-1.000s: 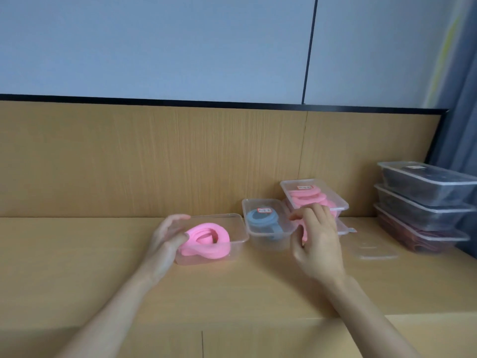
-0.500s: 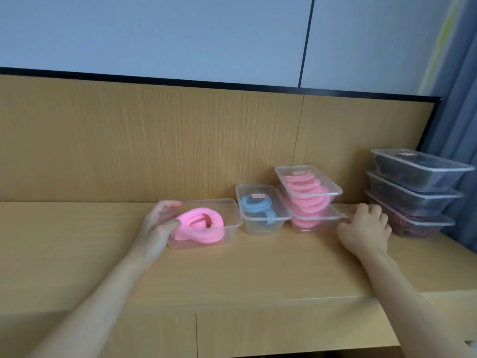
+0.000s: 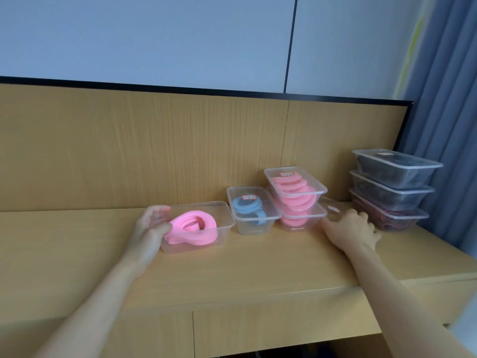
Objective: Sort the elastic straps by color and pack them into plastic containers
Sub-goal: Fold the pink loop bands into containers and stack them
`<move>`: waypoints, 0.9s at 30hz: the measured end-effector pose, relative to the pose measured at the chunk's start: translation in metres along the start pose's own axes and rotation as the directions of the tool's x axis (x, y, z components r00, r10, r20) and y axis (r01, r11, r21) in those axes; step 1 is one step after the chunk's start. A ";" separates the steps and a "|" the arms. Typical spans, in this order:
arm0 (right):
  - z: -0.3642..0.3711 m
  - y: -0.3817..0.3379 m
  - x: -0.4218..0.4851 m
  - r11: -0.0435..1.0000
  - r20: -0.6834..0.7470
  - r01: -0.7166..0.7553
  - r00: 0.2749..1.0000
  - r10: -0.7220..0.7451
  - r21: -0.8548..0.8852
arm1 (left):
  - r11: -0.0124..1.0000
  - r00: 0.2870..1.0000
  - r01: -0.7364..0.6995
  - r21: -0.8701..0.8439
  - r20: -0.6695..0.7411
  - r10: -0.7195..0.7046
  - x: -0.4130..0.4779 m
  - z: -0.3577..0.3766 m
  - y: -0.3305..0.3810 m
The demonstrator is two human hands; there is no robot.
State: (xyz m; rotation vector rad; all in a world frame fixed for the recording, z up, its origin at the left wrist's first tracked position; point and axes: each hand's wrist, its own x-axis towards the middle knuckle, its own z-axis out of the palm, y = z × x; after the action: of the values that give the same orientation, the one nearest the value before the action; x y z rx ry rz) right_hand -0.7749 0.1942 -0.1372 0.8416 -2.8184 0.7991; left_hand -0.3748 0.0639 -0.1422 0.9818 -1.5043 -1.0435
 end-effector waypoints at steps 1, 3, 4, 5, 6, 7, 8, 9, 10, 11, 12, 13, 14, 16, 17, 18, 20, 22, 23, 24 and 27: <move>-0.001 0.000 0.000 0.999 -0.021 -0.008 1.000 0.009 0.048 | 1.000 1.000 0.005 -0.004 0.000 -0.005 0.000 0.000 0.000; -0.001 0.000 0.001 0.995 -0.046 -0.012 0.999 0.016 0.100 | 1.000 1.000 0.009 -0.005 0.002 -0.009 0.000 0.000 0.000; -0.001 0.001 0.002 0.994 -0.051 -0.009 0.999 0.015 0.109 | 1.000 1.000 0.011 -0.006 0.001 -0.011 0.001 0.001 0.001; 0.000 0.001 0.003 0.993 -0.056 -0.008 0.998 0.015 0.119 | 1.000 1.000 0.012 -0.009 0.000 -0.012 0.001 0.001 0.001; 0.000 0.001 0.003 0.991 -0.060 -0.013 0.998 0.021 0.136 | 1.000 1.000 0.014 -0.011 -0.002 -0.014 0.001 0.001 0.001; 0.000 0.002 0.003 0.987 -0.062 -0.022 0.998 0.032 0.161 | 1.000 1.000 0.015 -0.013 -0.002 -0.015 0.001 0.000 0.001; -0.001 0.003 0.004 0.981 -0.065 -0.032 0.997 0.045 0.190 | 1.000 1.000 0.017 -0.014 -0.002 -0.017 0.001 0.000 0.001; -0.002 0.003 0.004 0.974 -0.069 -0.044 0.996 0.061 0.224 | 1.000 1.000 0.019 -0.013 0.000 -0.019 0.001 -0.001 0.001; -0.003 0.004 0.005 0.963 -0.073 -0.057 0.994 0.079 0.264 | 1.000 1.000 0.021 -0.013 0.004 -0.021 0.001 -0.001 0.001; -0.004 0.005 0.005 0.947 -0.079 -0.066 0.992 0.095 0.314 | 1.000 1.000 0.024 -0.014 0.006 -0.024 0.001 -0.002 0.000; -0.005 0.005 0.006 0.925 -0.085 -0.071 0.990 0.110 0.373 | 0.999 1.000 0.028 -0.016 0.007 -0.027 0.000 -0.002 0.000; -0.005 0.006 0.007 0.895 -0.092 -0.074 0.988 0.126 0.439 | 0.999 0.999 0.032 -0.019 0.006 -0.032 0.000 -0.002 0.000; -0.005 0.006 0.008 0.857 -0.098 -0.075 0.985 0.144 0.510 | 0.999 0.999 0.035 -0.020 0.005 -0.035 0.000 -0.002 0.001; -0.006 0.006 0.009 0.757 -0.108 -0.060 0.979 0.170 0.651 | 0.999 0.999 0.042 -0.020 0.007 -0.042 -0.001 -0.002 0.001; -0.006 0.004 0.008 0.704 -0.115 -0.049 0.976 0.183 0.709 | 0.999 0.999 0.044 -0.019 0.009 -0.044 -0.001 -0.002 0.002; -0.007 0.002 0.007 0.660 -0.128 -0.032 0.973 0.193 0.751 | 0.999 0.999 0.044 -0.019 0.010 -0.044 -0.001 -0.002 0.002; -0.009 -0.004 0.002 0.616 -0.196 0.040 0.963 0.187 0.786 | 0.999 0.999 0.042 -0.019 0.010 -0.042 -0.002 -0.002 0.002; -0.012 -0.012 -0.005 0.597 -0.291 0.151 0.946 0.145 0.788 | 0.999 0.999 0.045 -0.024 0.011 -0.044 -0.002 -0.003 0.003; -0.014 -0.016 -0.009 0.589 -0.333 0.206 0.936 0.115 0.781 | 0.998 0.999 0.051 -0.031 0.014 -0.050 -0.002 -0.003 0.003; -0.016 -0.021 -0.014 0.585 -0.374 0.260 0.924 0.081 0.768 | 0.998 0.998 0.058 -0.037 0.018 -0.057 -0.002 -0.003 0.003; -0.023 -0.038 -0.028 0.575 -0.483 0.417 0.874 -0.043 0.704 | 0.996 0.997 0.074 -0.058 0.006 -0.074 -0.001 -0.003 0.002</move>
State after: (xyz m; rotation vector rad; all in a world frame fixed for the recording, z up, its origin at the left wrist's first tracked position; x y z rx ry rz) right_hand -0.7327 0.1927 -0.1062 0.9374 -1.8211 1.9698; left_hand -0.3719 0.0654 -0.1400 1.0011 -1.4414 -1.1362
